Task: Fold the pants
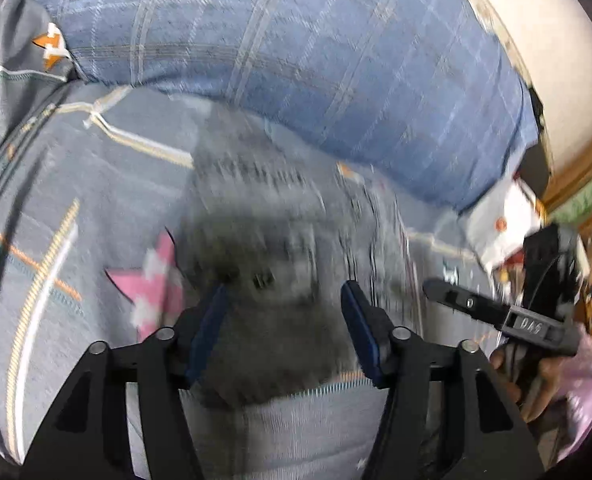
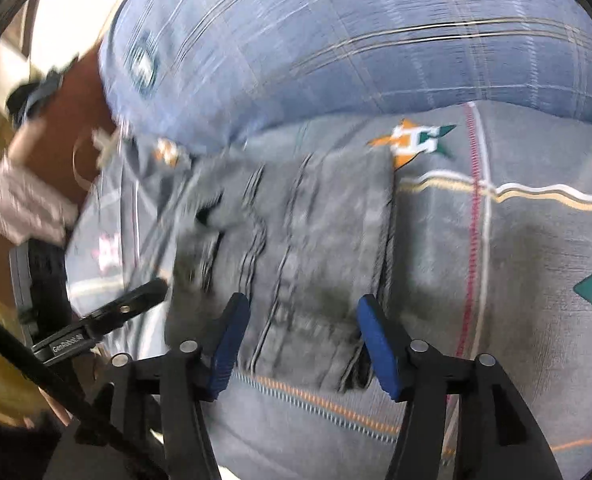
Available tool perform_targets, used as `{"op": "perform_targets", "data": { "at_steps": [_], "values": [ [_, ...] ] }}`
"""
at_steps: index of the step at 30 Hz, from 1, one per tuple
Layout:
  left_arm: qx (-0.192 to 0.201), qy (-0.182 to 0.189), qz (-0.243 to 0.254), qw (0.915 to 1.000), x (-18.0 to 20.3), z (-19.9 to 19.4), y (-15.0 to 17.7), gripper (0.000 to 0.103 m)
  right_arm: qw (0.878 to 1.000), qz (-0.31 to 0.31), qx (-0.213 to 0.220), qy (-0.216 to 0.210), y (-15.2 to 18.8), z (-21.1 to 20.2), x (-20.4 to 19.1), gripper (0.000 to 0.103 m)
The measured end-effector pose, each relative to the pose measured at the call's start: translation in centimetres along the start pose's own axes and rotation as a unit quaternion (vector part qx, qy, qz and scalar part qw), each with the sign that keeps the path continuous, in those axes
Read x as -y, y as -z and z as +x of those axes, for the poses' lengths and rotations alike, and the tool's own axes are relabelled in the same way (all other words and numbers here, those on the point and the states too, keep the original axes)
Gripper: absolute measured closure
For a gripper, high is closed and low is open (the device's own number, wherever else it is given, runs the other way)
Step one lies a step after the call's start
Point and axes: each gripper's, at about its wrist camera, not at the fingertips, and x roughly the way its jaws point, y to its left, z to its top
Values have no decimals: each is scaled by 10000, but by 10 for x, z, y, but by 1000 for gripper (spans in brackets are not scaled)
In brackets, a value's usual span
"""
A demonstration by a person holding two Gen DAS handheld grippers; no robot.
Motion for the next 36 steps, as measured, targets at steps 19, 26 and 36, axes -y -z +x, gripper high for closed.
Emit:
{"op": "perform_targets", "data": {
  "at_steps": [19, 26, 36],
  "values": [
    [-1181, 374, -864, 9885, -56, 102, -81, 44, 9904, 1268, -199, -504, -58, 81, 73, 36],
    [-901, 583, -723, 9916, -44, 100, -87, 76, 9926, 1084, 98, -544, -55, 67, 57, 88],
    [-598, 315, -578, 9960, -53, 120, -108, 60, 9950, 777, 368, 500, -63, 66, 53, 75]
  ]
}}
